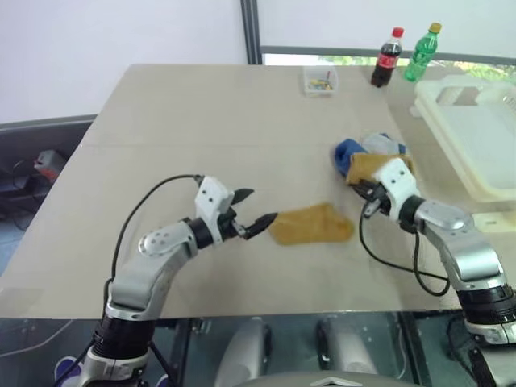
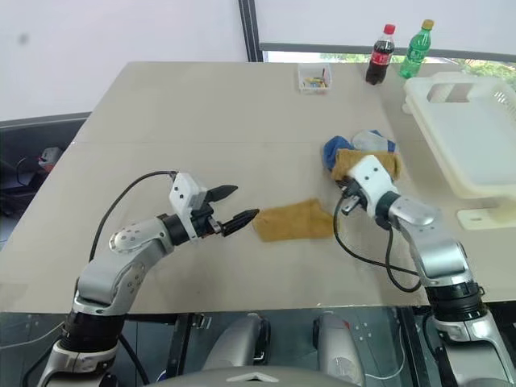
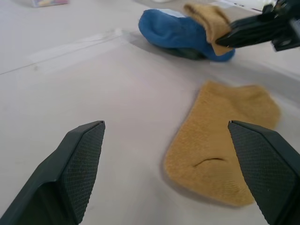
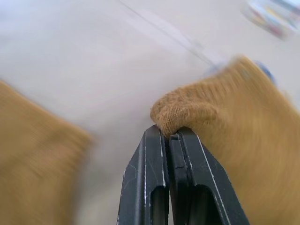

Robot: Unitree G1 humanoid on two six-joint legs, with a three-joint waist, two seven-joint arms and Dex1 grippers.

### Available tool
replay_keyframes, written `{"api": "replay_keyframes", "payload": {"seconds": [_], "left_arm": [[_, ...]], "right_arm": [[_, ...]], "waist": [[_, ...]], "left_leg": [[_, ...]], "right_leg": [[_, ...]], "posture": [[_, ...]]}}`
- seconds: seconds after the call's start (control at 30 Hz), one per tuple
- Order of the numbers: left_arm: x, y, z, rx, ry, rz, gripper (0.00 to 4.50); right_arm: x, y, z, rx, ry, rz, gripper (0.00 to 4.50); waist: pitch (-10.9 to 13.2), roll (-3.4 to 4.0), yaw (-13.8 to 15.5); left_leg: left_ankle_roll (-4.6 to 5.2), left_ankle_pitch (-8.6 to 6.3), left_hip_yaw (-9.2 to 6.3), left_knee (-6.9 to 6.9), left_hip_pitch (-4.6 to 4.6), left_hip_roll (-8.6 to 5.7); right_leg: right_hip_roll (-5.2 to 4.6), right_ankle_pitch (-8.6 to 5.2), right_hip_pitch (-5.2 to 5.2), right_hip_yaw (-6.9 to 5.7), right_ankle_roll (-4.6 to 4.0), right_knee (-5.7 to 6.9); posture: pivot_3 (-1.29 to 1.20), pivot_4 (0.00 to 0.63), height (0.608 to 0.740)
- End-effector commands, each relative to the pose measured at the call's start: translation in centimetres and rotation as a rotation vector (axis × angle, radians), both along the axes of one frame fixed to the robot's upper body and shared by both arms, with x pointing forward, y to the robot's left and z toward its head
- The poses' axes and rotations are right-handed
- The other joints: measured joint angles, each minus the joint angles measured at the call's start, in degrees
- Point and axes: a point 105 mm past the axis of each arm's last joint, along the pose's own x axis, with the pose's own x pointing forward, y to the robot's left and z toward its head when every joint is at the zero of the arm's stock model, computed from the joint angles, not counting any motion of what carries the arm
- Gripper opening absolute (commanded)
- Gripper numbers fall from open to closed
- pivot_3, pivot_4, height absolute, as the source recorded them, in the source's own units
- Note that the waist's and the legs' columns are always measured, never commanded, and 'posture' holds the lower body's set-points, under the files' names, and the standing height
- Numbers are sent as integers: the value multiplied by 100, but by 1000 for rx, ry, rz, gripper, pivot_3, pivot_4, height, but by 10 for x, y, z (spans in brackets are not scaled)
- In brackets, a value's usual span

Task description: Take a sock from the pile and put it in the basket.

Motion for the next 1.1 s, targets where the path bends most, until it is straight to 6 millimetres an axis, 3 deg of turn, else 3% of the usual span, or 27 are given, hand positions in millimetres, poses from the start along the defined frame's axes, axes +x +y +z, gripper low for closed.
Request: {"api": "replay_keyframes", "payload": {"seconds": [0.03, 0.13, 0.2, 0.37, 0.6, 0.77, 0.93, 1.1], "left_arm": [[4, 0, 13, 0, -63, 7, 4500], [3, 0, 13, 4, -67, 16, 4500], [2, 1, 11, 4, -65, 26, 4500], [1, 1, 9, 0, -61, 45, 4500], [4, 5, 8, -3, -60, 78, 4500], [7, 8, 7, -2, -56, 99, 4500], [9, 19, 6, 17, -61, 134, 4500], [8, 35, 4, 31, -60, 198, 4500]], "right_arm": [[9, 2, -10, -47, 2, -19, 89], [24, -10, -19, -78, 0, -87, 89], [34, -17, -14, -67, -22, -135, 89], [46, -17, 20, 97, -71, -175, 89], [35, -2, 56, 337, -20, -129, 89], [25, 27, 50, 243, 36, 5, 89], [33, 55, 37, 115, 38, 65, 89], [31, 81, 36, 98, 53, 156, 89]], "waist": [[1, 0, 0], [1, 0, -14], [1, 0, -17], [1, 1, -20], [2, 2, -19], [2, 2, -28], [5, 7, -66], [5, 7, -38]], "left_leg": [[0, 0, 0, 0, -1, -1], [0, 0, 6, 0, 0, -5], [0, 0, 2, -1, 0, -2], [-1, 0, 4, -2, 0, -2], [0, 0, 1, -6, -1, -2], [0, 0, 1, -6, 0, -2], [0, 0, 5, -8, 2, 0], [-1, 0, 3, -8, -4, -2]], "right_leg": [[-1, 0, 0, 0, 0, 0], [-4, 1, -1, 4, 0, -2], [-2, 0, -1, 2, 0, -2], [-2, 1, -3, 4, 0, -1], [-4, 1, -3, 4, -1, -1], [-4, 1, -3, 2, -1, -1], [0, 1, -8, 4, -2, 3], [-4, 1, -10, 3, -1, 0]], "posture": [[0, 150, 740], [0, 150, 740], [0, 150, 740], [0, 150, 740], [0, 150, 740], [0, 150, 740], [0, 150, 740], [0, 150, 740]]}}
